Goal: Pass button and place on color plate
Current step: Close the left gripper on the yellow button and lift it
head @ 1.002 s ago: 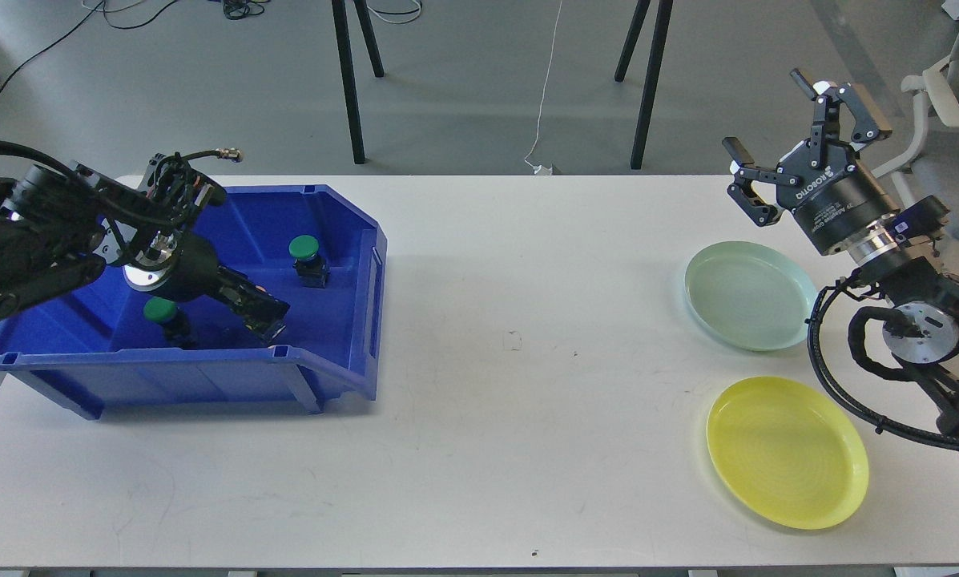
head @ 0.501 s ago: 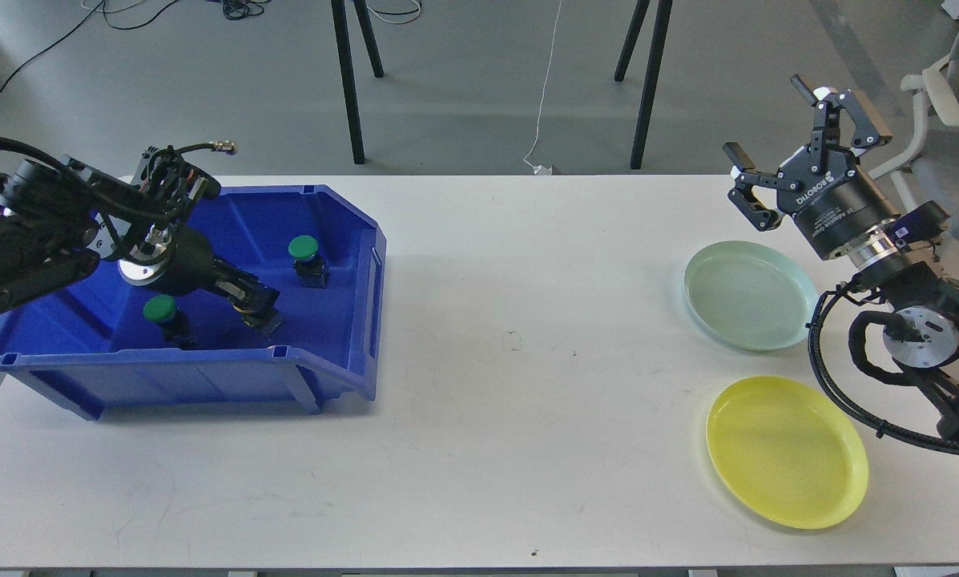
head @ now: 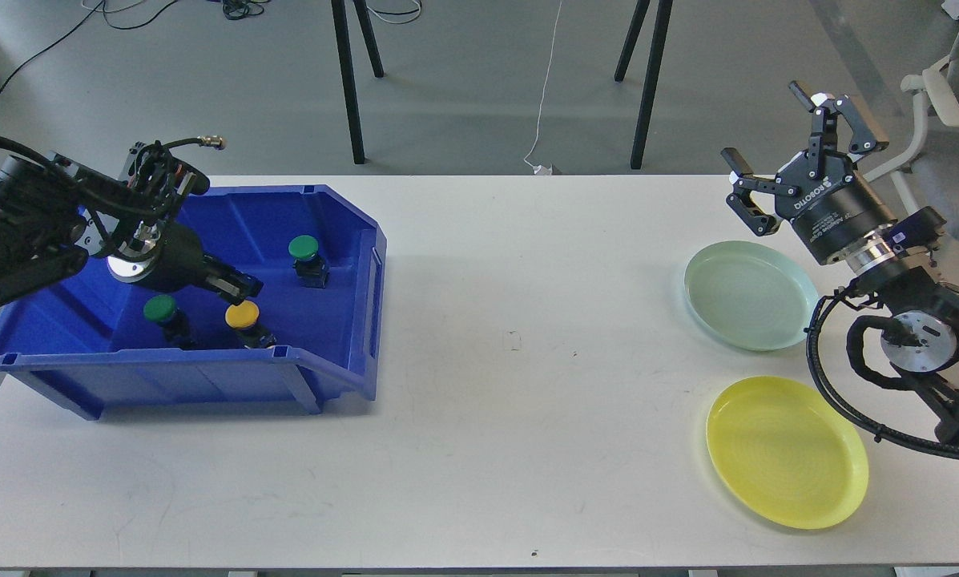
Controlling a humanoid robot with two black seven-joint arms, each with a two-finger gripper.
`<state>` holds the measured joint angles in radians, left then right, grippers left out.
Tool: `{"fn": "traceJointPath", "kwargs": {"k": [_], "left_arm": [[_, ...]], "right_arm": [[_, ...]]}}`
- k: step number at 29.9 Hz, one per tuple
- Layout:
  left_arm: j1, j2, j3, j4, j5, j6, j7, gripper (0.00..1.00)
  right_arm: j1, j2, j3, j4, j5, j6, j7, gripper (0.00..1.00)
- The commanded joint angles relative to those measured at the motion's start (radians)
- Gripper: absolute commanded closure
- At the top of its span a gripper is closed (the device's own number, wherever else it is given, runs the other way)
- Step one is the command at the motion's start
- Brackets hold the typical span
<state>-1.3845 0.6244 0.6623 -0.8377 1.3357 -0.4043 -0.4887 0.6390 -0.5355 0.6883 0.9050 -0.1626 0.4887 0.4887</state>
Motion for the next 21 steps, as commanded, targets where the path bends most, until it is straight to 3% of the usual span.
{"fn": "traceJointPath", "kwargs": {"k": [1,6,21], "left_arm": [[-0.002,0.001,-0.016,0.000,-0.009,-0.007,0.000,0.45],[-0.001,0.003,-0.041,-0.009,-0.012,-0.040,0.000,0.26],[0.024,0.006,-0.041,-0.009,-0.012,-0.068,0.000,0.21]], "right_arm": [[-0.001,0.000,0.000,0.000,0.000,0.000,0.000,0.01],[-0.002,0.000,0.000,0.000,0.000,0.000,0.000,0.01],[-0.010,0.000,0.000,0.000,0.000,0.000,0.000,0.01]]}}
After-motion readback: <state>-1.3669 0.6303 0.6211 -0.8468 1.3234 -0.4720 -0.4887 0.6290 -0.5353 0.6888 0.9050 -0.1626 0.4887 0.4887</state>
